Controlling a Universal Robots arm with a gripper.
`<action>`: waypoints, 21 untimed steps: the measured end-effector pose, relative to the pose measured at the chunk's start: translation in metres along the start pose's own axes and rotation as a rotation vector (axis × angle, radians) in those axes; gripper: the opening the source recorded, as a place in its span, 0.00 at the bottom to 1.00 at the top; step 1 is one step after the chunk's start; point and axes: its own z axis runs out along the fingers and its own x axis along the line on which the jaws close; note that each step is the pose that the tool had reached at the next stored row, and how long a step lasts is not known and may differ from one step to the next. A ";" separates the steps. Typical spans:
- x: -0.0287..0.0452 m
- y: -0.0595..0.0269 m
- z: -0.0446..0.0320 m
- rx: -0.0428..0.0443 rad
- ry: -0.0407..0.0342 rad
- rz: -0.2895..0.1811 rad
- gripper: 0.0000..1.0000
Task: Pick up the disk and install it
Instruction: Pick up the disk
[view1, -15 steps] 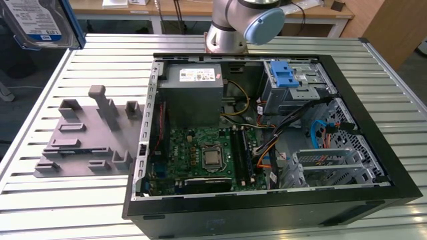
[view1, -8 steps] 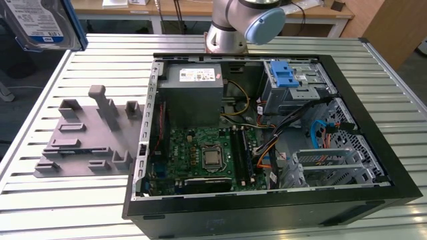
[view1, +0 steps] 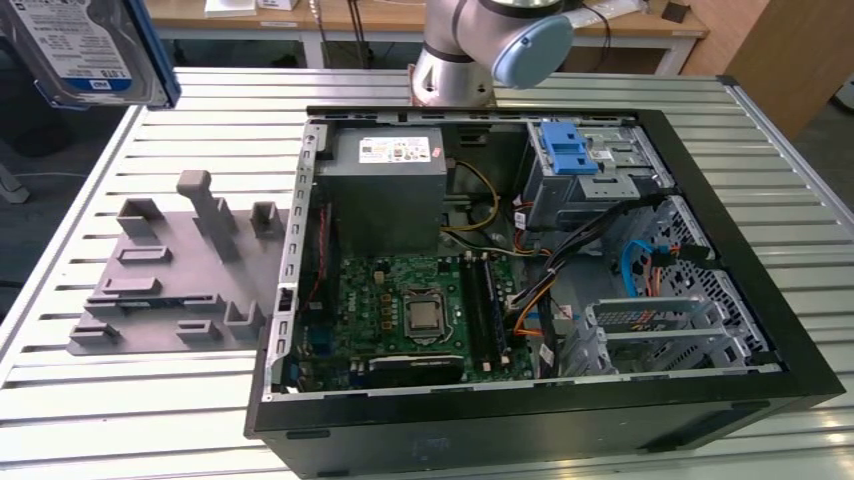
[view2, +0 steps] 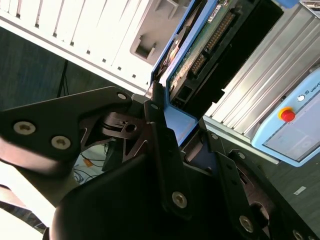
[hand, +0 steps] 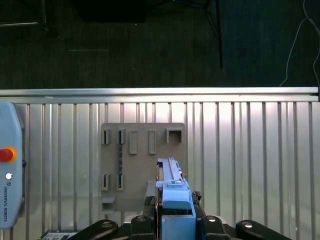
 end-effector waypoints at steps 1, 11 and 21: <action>0.0005 -0.0014 0.0000 -0.0003 0.0000 0.000 0.36; 0.0047 -0.0119 -0.0002 -0.0029 0.0001 0.000 0.36; 0.0078 -0.0174 -0.0004 -0.0031 0.0001 0.000 0.36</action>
